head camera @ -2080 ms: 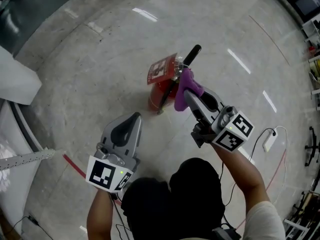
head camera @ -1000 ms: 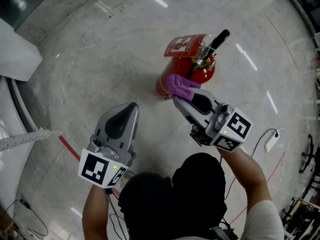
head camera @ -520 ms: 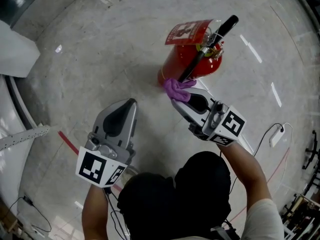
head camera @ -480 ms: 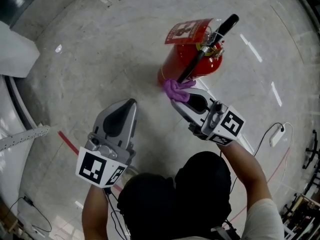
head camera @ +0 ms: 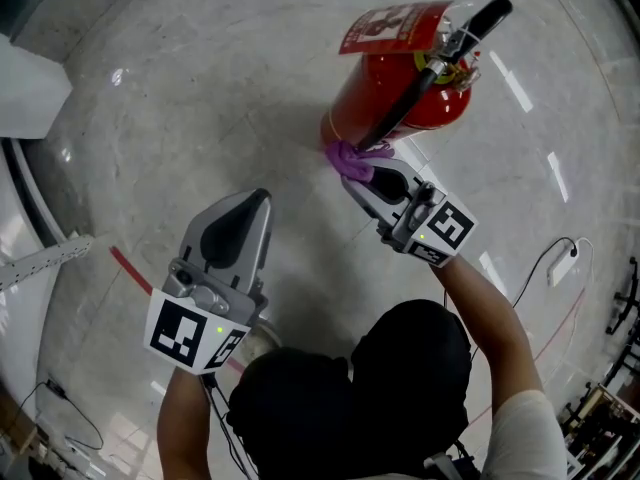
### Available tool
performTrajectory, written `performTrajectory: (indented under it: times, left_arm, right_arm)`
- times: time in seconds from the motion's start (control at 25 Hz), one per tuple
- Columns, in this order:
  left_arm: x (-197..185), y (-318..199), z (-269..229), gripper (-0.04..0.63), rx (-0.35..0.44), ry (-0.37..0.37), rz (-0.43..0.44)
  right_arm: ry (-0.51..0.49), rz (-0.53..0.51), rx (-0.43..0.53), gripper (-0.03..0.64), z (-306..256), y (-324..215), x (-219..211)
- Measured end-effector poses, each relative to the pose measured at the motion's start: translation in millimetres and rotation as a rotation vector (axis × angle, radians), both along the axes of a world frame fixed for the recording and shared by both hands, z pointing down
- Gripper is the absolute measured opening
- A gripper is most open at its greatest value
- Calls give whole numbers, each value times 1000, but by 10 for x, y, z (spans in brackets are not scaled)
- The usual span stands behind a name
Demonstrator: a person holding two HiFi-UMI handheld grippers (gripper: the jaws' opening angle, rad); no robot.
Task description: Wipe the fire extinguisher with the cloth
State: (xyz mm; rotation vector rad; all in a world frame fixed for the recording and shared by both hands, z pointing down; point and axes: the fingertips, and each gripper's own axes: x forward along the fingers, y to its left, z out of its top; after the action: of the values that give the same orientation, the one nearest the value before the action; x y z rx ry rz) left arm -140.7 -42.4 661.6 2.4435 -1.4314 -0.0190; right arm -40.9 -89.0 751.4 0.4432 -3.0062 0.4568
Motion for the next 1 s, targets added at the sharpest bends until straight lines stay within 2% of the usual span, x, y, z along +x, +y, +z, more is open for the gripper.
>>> performTrajectory:
  times: [0.2, 0.64, 0.8, 1.0]
  left_arm:
    - [-5, 9, 26, 6, 9, 18, -4]
    - [-21, 25, 134, 6, 0, 18, -6]
    - [-66, 53, 175, 6, -10, 16, -17]
    - [-98, 82, 192, 6, -12, 11, -17]
  right_arm:
    - [12, 11, -35, 60, 365, -7, -9]
    - [122, 31, -9, 60, 822, 19, -89]
    - [185, 74, 8, 60, 942, 26, -135]
    - [199, 129, -47, 60, 1160, -2, -213]
